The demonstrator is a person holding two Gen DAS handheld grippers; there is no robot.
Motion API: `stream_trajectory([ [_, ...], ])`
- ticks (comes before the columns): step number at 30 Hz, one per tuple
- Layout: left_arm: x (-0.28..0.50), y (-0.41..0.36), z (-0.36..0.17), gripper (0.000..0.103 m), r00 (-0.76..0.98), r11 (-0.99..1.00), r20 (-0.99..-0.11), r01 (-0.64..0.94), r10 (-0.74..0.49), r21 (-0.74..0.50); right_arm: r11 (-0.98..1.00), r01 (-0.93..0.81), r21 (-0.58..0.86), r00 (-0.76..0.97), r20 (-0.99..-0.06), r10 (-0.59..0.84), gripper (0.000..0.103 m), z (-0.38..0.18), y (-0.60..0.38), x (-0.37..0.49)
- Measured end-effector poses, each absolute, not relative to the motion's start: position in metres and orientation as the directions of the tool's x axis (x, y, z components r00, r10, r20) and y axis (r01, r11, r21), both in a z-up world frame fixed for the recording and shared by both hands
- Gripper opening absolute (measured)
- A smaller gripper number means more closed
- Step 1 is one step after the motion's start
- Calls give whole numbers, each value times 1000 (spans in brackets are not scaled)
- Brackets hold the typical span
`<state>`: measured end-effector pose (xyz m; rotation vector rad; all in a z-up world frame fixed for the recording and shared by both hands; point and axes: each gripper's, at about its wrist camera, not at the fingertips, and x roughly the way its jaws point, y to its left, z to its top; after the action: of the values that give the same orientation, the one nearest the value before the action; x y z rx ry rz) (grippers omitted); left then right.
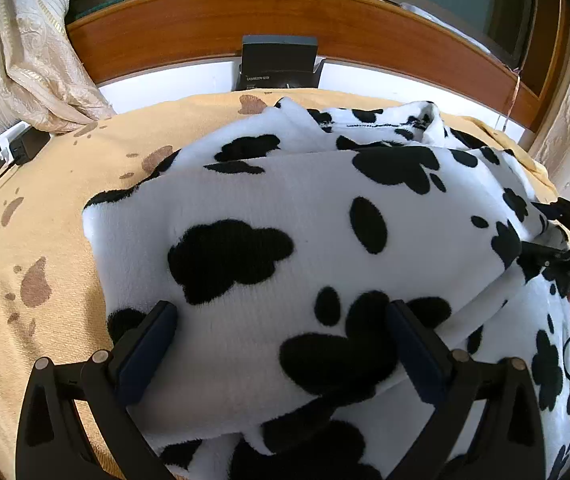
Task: Fold clothes
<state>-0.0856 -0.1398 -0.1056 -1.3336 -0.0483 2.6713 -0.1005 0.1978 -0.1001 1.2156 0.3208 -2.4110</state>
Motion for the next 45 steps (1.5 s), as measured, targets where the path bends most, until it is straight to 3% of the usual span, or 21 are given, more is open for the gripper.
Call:
stream_trajectory([
  [11, -33, -134, -83, 102, -582, -969, -782, -225, 221, -106, -935, 349, -57, -561, -812, -160, 102, -96, 193, -87],
  [18, 7, -129, -66, 103, -563, -947, -781, -302, 271, -111, -878, 470, -90, -639, -721, -268, 102, -55, 210, 7],
  [22, 65, -139, -64, 103, -499, -921, -794, -338, 348, -192, -852, 517, -87, -651, -686, -325, 102, -41, 235, 63],
  [27, 131, -159, -75, 103, -422, -895, -794, -290, 437, -338, -861, 508, -18, -644, -672, -366, 102, -44, 265, 108],
  [33, 176, -167, -92, 103, -393, -878, -785, -215, 479, -428, -865, 500, 26, -637, -666, -388, 102, -55, 278, 137],
  [42, 212, -153, -97, 103, -306, -725, -658, -264, 688, -636, -843, 523, 128, -600, -646, -471, 102, -57, 297, 160],
  [45, 216, -145, -97, 103, -279, -703, -646, -276, 711, -655, -842, 519, 149, -609, -627, -486, 102, -50, 308, 169],
])
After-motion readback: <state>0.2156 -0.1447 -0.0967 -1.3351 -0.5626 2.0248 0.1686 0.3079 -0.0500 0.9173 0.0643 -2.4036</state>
